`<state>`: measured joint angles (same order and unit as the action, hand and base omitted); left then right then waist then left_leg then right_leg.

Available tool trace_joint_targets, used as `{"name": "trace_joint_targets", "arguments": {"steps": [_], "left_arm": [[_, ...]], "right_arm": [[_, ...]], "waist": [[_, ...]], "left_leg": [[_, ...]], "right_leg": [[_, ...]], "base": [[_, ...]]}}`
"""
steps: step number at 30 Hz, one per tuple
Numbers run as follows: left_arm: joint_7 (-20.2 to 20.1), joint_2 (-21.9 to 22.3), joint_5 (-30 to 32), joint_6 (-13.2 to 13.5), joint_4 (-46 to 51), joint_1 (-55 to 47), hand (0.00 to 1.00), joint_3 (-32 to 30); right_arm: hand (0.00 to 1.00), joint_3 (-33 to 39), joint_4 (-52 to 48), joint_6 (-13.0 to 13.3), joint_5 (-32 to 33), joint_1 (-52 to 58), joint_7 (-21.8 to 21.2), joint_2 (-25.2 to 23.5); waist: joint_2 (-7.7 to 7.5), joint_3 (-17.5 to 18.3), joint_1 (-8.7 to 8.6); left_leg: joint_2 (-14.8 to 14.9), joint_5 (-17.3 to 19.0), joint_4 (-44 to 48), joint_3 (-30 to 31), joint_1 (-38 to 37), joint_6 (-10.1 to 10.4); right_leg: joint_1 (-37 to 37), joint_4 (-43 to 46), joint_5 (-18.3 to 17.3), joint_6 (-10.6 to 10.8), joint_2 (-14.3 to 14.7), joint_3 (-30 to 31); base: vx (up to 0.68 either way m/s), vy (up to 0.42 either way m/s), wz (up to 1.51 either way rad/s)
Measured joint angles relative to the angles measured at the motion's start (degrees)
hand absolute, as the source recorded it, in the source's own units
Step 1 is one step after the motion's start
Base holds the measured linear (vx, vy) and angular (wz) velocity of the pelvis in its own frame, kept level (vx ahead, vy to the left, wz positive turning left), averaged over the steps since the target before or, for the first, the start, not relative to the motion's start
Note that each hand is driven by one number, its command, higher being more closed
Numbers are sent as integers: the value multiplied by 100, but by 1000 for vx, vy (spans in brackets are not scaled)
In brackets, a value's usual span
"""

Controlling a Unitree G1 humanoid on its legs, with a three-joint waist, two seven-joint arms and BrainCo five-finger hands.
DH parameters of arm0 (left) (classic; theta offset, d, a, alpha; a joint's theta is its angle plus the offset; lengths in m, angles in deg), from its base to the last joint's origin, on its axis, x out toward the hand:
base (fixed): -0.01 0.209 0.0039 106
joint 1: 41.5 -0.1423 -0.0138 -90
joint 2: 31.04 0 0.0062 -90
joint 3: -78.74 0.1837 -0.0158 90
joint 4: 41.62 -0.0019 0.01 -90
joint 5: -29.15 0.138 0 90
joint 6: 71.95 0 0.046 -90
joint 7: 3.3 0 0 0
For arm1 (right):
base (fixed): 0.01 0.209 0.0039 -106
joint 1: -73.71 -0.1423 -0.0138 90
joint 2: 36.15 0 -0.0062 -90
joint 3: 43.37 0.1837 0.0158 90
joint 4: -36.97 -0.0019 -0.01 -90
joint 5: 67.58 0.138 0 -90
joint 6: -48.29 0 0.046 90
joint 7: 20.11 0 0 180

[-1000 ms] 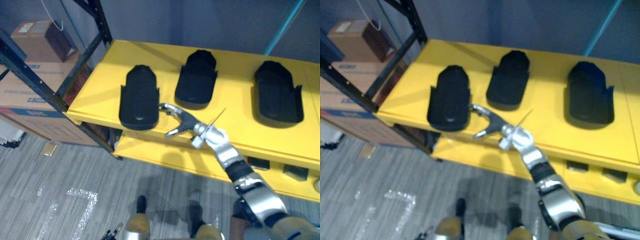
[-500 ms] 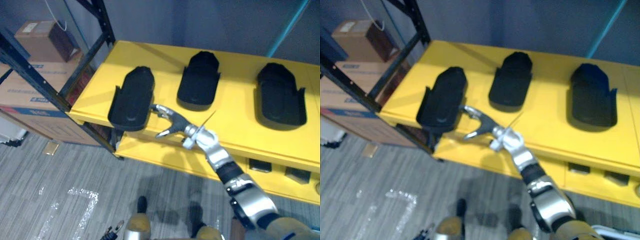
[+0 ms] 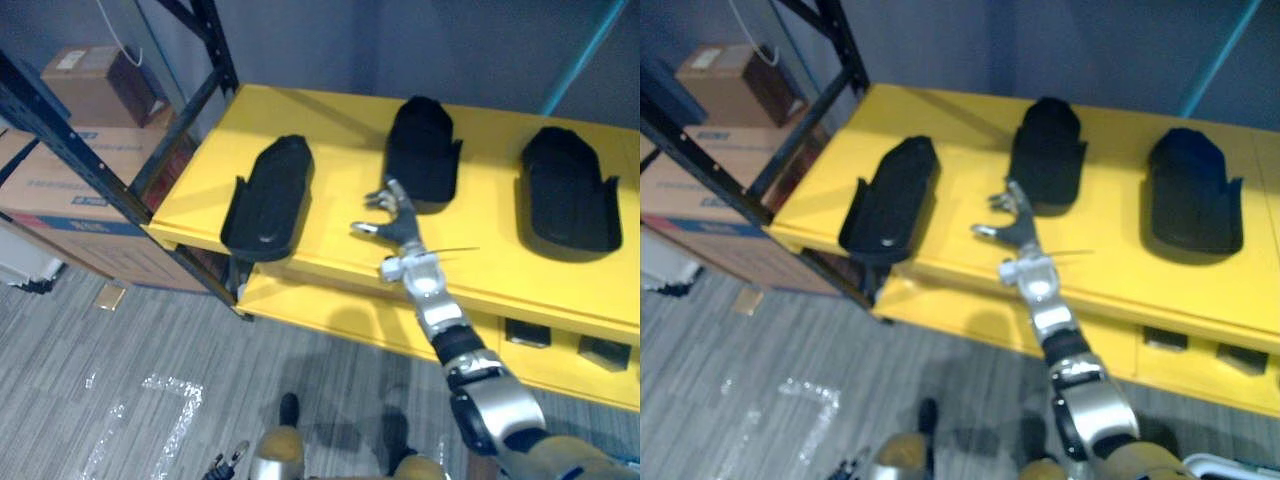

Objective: Walk over and take plastic housings, then place them on the shelf

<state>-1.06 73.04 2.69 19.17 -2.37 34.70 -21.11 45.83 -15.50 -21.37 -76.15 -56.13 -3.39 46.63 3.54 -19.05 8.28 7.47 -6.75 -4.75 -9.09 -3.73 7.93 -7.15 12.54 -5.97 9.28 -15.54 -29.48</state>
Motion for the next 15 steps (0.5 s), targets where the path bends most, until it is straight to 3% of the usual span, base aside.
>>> {"name": "trace_joint_targets", "arguments": {"steps": [2, 4, 6, 8, 11, 15], "left_arm": [[9, 0, 0, 20, -4, -10, 0, 3], [22, 1, 0, 57, -18, -23, 0, 5], [22, -4, 0, 149, -57, -22, 0, 15], [21, -18, 1, 162, -116, -23, 0, 3], [-4, -18, 12, 204, -172, -26, 0, -21], [-21, -23, 49, 261, -214, -64, 0, -107]], "right_arm": [[0, 109, -552, 187, -119, 7, 173, 105], [0, 136, -1255, 427, 114, 68, -70, 147], [0, 19, -2227, 678, 674, 339, -925, 194], [0, -202, -2735, 684, 1112, 559, -1728, 214], [0, -704, -3287, 328, 1694, 905, -2802, 219], [0, -1118, -3388, -195, 1908, 1143, -3433, 197]], "waist": [[0, 1, -41], [-2, 2, -108], [-22, 28, -232], [-36, 46, -288], [-57, 123, -308], [-148, 291, -300]], "left_leg": [[21, 1, -22, -29, -2, 1], [46, 3, -23, -82, -6, 3], [90, 3, -22, -131, -16, 3], [100, 3, -18, -260, -51, 4], [160, 3, -19, -401, -129, 5], [247, 5, -24, -414, -131, 21]], "right_leg": [[11, -26, 16, -10, 42, 31], [40, -54, 41, -26, 70, 91], [40, -95, 55, -34, 81, 122], [43, -115, 69, -53, 116, 180], [41, -178, 95, -86, 213, 294], [20, -222, 113, -112, 281, 295]], "base": [[-34, -20, -8], [-10, -13, -14], [7, -13, -10], [8, -18, -17], [-10, -26, -20], [-19, -20, -2]]}}
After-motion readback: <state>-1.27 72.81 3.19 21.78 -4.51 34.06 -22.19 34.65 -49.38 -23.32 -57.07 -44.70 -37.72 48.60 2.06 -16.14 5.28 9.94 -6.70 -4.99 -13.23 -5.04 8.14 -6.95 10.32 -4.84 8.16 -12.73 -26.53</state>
